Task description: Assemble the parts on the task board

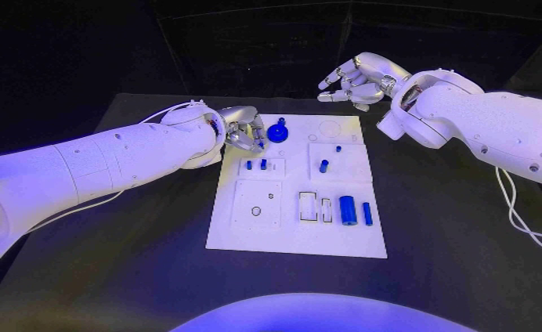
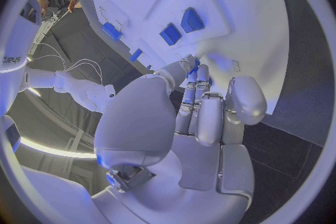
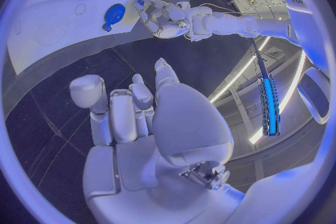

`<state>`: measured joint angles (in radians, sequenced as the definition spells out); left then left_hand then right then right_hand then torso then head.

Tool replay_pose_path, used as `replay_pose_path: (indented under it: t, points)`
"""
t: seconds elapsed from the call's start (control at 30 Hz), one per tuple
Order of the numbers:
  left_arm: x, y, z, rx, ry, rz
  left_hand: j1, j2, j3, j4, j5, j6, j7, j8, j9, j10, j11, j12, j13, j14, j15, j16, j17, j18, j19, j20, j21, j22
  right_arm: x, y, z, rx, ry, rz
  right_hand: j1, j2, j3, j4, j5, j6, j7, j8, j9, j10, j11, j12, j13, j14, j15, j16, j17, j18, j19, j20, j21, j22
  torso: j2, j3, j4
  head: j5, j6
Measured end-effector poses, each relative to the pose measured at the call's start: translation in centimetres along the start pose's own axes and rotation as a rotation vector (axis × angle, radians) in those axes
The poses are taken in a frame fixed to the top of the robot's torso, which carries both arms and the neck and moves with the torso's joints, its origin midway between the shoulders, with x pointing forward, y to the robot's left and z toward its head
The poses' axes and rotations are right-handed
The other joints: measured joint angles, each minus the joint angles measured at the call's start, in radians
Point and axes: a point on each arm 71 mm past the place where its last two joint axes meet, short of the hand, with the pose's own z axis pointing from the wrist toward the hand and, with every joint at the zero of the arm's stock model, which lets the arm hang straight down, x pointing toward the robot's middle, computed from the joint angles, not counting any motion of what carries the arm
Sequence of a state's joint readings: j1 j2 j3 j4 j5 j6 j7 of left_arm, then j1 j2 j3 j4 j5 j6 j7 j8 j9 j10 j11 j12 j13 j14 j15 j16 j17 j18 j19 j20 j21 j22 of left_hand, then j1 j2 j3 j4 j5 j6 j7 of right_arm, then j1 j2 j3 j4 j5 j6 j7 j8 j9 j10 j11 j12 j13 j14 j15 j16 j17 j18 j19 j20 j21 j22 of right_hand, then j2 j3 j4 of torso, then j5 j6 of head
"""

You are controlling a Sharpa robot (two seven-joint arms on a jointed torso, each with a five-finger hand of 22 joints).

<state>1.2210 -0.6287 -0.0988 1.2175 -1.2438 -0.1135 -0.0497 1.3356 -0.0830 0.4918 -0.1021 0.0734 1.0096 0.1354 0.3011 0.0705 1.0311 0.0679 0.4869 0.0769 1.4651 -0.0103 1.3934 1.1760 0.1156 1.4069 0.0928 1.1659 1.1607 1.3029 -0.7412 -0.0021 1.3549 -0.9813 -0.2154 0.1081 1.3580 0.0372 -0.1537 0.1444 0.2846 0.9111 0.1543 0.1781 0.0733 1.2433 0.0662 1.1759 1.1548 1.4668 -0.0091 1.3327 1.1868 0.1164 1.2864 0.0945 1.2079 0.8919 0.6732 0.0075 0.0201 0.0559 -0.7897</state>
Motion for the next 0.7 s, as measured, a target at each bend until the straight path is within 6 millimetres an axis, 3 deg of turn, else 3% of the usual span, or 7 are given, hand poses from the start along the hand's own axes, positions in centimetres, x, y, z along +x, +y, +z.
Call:
replay_pose_path:
  t: [0.7]
  points:
    - [0.29, 0.00, 0.03, -0.004, 0.019, -0.002, 0.000, 0.000, 0.003, -0.003, -0.004, 0.000, 0.000, -0.006, 0.000, 0.004, -0.004, 0.000, 0.000, 0.000, 0.000, 0.000, -0.006, 0.000, 0.000, 0.000, 0.000, 0.000, 0.00, 0.00, 0.01, 0.000, 0.000, 0.000, 0.000, 0.000, 0.000, 0.000, 0.000, 0.000, 0.000, 0.000, 0.000, 0.000, 0.000, 0.000, 0.000, 0.000, 0.000, 0.000, 0.000, 0.000, 0.000, 0.000, 0.000, 0.000, 0.000, -0.0007, 0.0012, 0.004, -0.002]
